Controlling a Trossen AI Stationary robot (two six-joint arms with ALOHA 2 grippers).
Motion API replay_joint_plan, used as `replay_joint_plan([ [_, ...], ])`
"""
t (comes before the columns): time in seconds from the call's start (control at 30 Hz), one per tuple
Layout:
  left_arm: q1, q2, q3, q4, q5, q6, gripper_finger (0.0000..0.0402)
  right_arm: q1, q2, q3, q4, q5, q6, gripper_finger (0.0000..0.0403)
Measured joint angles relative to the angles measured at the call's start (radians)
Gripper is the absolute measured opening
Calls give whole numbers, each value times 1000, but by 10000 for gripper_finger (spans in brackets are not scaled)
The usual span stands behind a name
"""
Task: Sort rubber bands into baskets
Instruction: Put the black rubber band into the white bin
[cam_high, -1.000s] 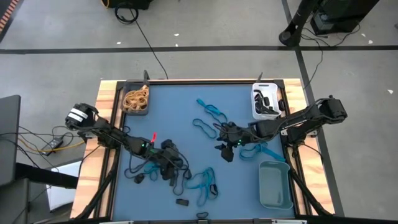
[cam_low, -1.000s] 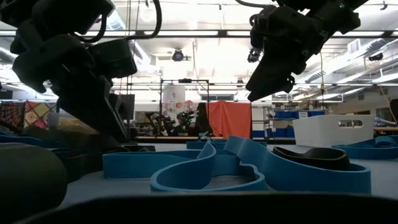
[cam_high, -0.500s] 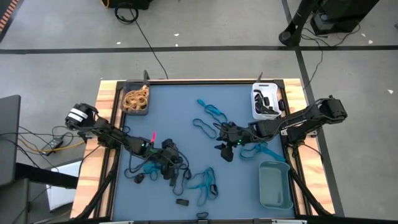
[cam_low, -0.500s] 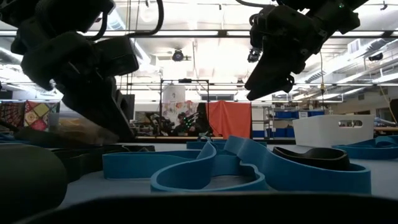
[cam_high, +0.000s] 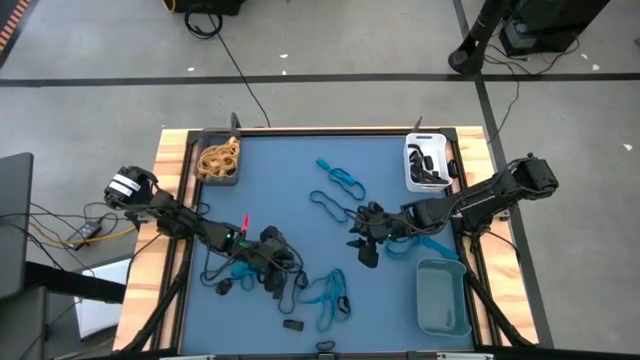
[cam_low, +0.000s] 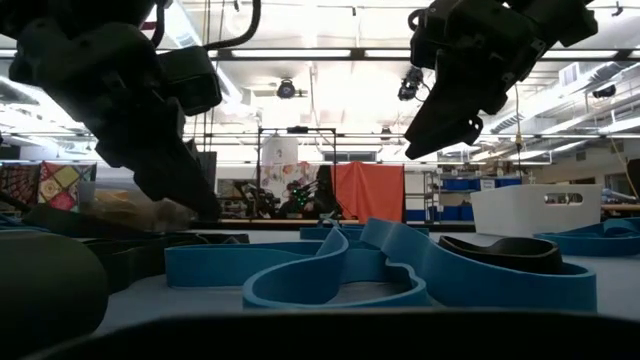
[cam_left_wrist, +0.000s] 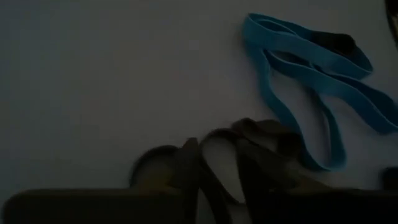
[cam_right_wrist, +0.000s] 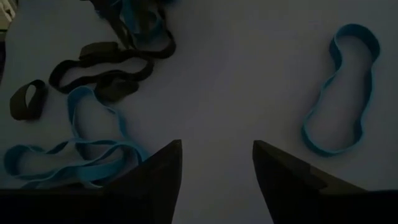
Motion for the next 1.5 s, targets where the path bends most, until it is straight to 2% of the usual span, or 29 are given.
replay_joint_plan([
  [0.1,0,1,0,-6,-12,-6,148,6,0,0,0,12,0,205],
  [0.2,0,1,0,-7,-33,-35,161,6,0,0,0,12,1,205],
  [0.43,-12,2,0,-11,-41,-55,161,6,0,0,0,13,18,203],
  [0.67,-43,2,0,-10,-126,-53,161,6,0,0,-1,18,16,202],
  [0.9,-65,2,0,-10,-155,-18,161,6,0,-1,-34,48,-91,202],
  [1.13,-98,2,0,-13,-218,38,161,2,-1,-35,-34,142,-63,203],
  [1.3,-92,3,0,-99,-320,-1,161,-6,-1,-39,-29,148,-58,200],
  [1.5,-73,3,-1,-179,-318,-18,161,-5,-1,-40,-29,148,-55,197],
])
